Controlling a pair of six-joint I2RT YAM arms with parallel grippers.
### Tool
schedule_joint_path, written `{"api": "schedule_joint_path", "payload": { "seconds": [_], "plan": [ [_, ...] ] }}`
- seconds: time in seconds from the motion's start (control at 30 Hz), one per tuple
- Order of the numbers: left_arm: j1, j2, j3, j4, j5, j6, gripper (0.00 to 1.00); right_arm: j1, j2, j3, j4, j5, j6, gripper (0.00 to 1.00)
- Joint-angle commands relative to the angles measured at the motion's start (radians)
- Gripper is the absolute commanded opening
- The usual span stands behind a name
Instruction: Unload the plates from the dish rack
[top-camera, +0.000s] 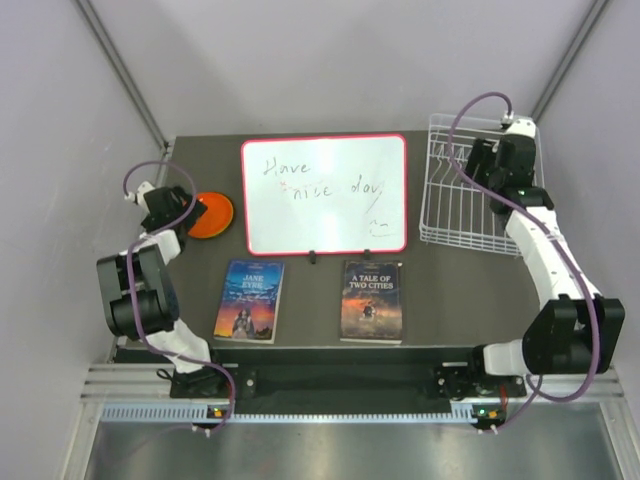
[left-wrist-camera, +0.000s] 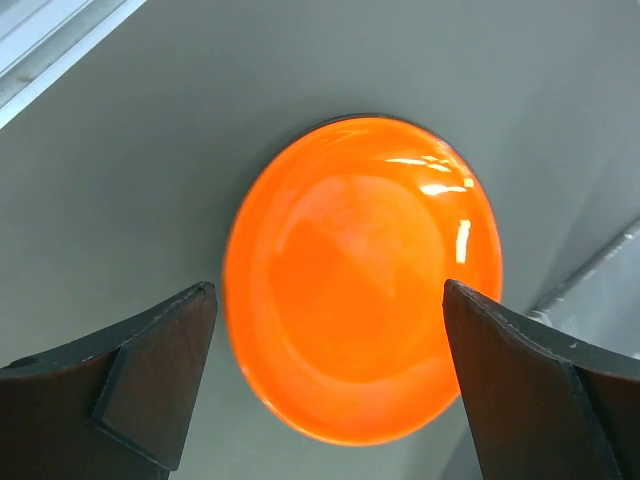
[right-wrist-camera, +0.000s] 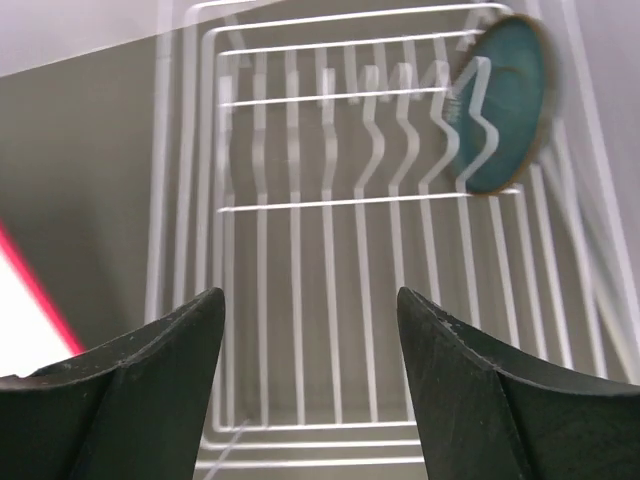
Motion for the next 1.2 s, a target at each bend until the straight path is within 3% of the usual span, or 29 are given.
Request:
{"api": "schedule_joint_path", "payload": {
  "seconds": [0.0,0.1,0.2,0.3,0.5,0.83,1.17],
  "plan": [
    [-0.024,-0.088,0.083,-0.069,0.016,0.010,0.99,-0.082,0.039,0.065,0.028,0.080,-0.022,0.70],
    [-0.032,-0.173,0.065,-0.066,0.036,-0.040,0.99,-0.135,0.092,0.084,0.039,0.084,-0.010,0.71],
    [-0.053,-0.280,-0.012,0.050,0.169,-0.078,0.99,-0.183,0.159,0.105,0.060,0.087,-0.005,0.71],
    [-0.105,-0.255,0.049,0.041,0.322,-0.097,0.98,-0.232,0.233,0.139,0.077,0.073,0.000,0.70],
    [-0.285,-0.249,0.063,0.148,0.448,-0.092,0.98,-0.287,0.355,0.234,0.086,0.015,-0.014,0.69],
    [-0.498,-0.143,0.167,0.165,0.547,-0.059,0.97,-0.297,0.520,0.409,0.032,0.018,-0.036,0.67],
    [-0.553,-0.116,0.192,0.153,0.561,-0.026,0.96,-0.297,0.613,0.497,0.022,0.036,-0.053,0.60]
  ]
}}
